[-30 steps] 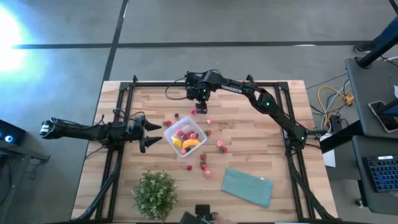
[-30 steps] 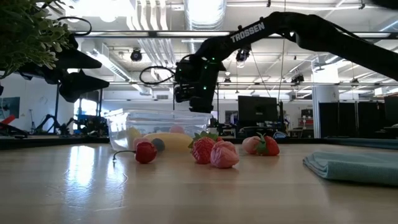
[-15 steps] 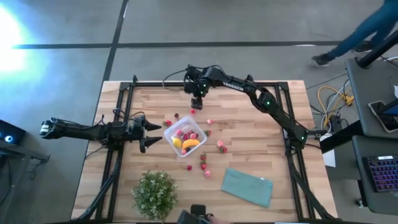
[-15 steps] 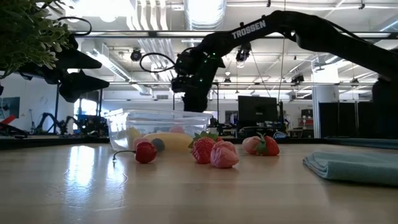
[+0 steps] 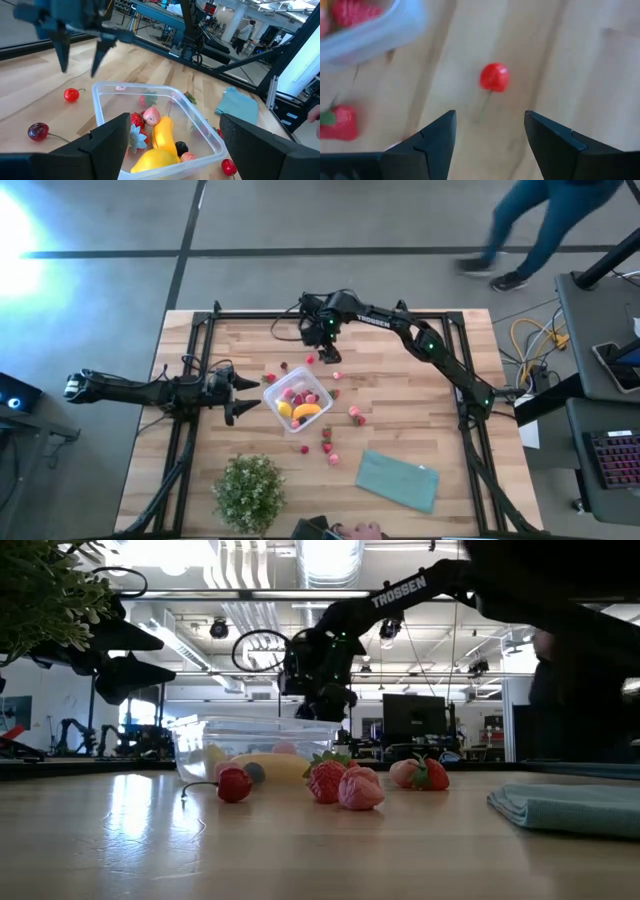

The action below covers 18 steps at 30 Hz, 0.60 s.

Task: Pick and placing Produce into tupperware
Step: Put the red strawberry into the transparent bin

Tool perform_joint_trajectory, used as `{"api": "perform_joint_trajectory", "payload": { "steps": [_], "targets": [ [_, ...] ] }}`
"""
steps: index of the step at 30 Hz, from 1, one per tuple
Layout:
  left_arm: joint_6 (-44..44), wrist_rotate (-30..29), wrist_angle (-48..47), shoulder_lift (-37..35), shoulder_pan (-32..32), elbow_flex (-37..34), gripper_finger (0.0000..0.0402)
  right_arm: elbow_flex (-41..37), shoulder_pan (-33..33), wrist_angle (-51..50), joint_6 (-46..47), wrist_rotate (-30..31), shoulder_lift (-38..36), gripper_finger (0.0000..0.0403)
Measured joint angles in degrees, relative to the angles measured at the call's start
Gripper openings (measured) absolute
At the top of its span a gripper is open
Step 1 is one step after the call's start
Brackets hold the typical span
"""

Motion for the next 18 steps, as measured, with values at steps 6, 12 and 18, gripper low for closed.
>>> {"api": "perform_joint_trajectory", "payload": {
  "steps": [6,12,18],
  "targets": [
    [0.0,0.0,0.0,0.04,0.01,0.0,0.0293,-1.44,-0.12,0.83,-2.74,1.26,-0.09,0.0226],
    [0.0,0.0,-0.01,-0.04,-0.01,0.0,0.0293,-0.63,-0.47,2.41,-2.17,6.04,-0.12,0.0226],
    [0.01,0.01,0.0,0.04,0.0,0.0,0.0293,2.98,-2.1,2.18,8.1,6.54,-4.14,0.0226]
  ]
}}
